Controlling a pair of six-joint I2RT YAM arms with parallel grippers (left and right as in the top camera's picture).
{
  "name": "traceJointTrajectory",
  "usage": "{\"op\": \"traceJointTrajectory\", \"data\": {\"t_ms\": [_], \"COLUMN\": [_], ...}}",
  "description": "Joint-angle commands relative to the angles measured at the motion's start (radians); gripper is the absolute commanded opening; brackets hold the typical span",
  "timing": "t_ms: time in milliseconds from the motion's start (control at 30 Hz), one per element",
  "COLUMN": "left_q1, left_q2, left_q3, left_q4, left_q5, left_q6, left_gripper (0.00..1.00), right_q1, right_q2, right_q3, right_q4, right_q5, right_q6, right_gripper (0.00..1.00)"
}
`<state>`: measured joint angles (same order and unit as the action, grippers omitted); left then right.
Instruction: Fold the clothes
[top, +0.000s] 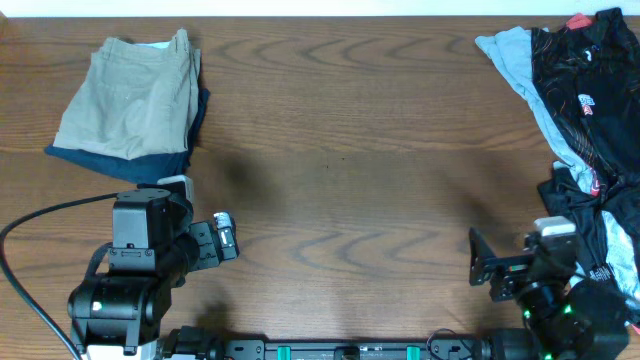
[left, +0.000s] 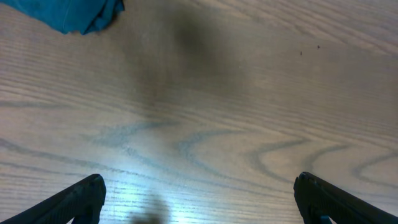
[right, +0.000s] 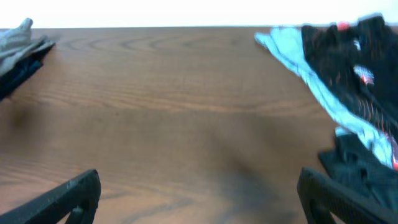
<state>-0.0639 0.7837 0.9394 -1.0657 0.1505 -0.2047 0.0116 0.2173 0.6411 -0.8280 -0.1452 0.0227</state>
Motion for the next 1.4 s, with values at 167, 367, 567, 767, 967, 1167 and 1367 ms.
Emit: {"op": "traceJointTrajectory", "data": {"t_ms": [167,367,567,767,967,1167,1367], "left_q1": [-0.005,-0.005,-0.005,-0.005,-0.005,-0.005,-0.005], "left_q2": [-0.001,-0.001,-0.001,-0.001,-0.001,-0.001,-0.001], "left_q3": [-0.003,-0.003,-0.003,-0.003,-0.003,-0.003,-0.003], "left_q4": [0.002,0.002,0.002,0.002,0.002,0.002,0.002], "left_q5": [-0.002,-0.002,-0.002,-0.002,-0.002,-0.002,-0.002], "left_q6": [0.009,0.009,0.009,0.009,0.009,0.009,0.009], "left_gripper": [0.98,0.98,0.98,0.98,0.98,0.98,0.98], "right_q1": [0.017,0.022,0.029,0.029,0.029,0.030,0.030], "right_q2": [-0.211,-0.212,-0.213,-0.212,-0.212,-0.212,-0.212], "right_q3": [-0.333,-0.532,-0.636,-0.636,-0.636,-0.636,-0.636], "right_q4": [0.286,0.634,0.807,0.753,0.754,0.754,0.754], "right_q5": [0.007,0.010,0.130,0.172,0.167,0.167,0.167], "right_q6": [-0.069,-0.073,-0.077,-0.077,-0.076,-0.076,-0.076], "right_gripper": [0.99,0.99,0.99,0.99,0.99,0.99,0.99]}}
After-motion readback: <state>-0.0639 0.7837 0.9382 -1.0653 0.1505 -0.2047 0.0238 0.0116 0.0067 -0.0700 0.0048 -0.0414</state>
